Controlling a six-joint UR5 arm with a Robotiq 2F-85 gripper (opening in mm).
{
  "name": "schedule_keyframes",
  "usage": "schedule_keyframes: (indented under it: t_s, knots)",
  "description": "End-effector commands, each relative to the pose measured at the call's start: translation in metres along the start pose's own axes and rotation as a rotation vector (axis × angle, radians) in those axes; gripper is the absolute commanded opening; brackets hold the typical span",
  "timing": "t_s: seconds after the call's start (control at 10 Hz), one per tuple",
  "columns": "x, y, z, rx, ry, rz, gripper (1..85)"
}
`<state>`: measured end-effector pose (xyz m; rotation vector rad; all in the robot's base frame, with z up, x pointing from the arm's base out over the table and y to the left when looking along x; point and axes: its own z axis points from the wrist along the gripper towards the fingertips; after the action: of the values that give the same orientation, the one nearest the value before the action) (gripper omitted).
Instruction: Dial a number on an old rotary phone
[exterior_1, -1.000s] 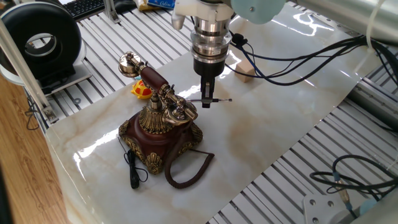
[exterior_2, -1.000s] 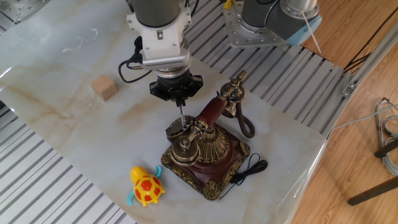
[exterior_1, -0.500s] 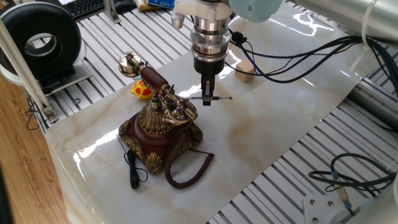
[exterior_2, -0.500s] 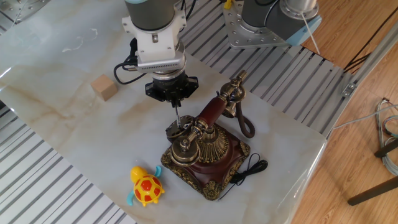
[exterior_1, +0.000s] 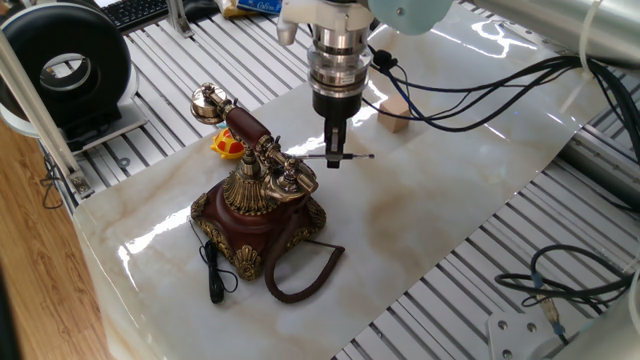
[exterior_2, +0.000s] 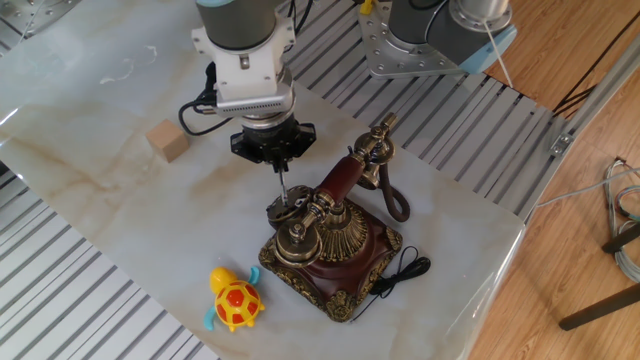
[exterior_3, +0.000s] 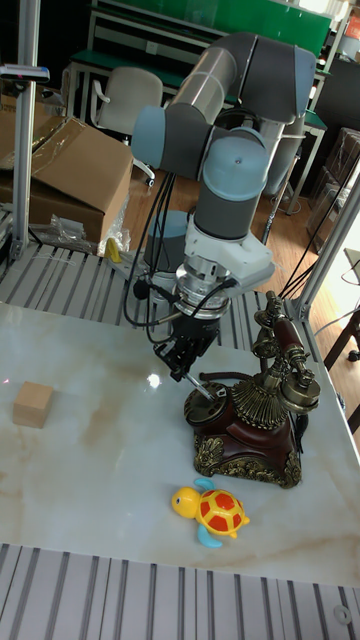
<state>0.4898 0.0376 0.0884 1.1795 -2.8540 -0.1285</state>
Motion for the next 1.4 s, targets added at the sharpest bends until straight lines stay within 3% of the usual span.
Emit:
schedule_keyframes:
  t_s: [0.0,0.3,0.7,1.1,1.3]
  knots:
    - [-0.004,-0.001,0.003,-0.001,-0.01,0.009,1.3]
    - [-0.003,-0.005,0.005,0.006,-0.007,0.003,1.3]
    - [0.006,0.0,-0.008,-0.001,0.0,0.017,1.3]
    - [0.026,-0.026,-0.013,0.082,0.049,-0.081,1.3]
    - [0.047,-0.046,-0.02,0.138,0.108,-0.131,1.3]
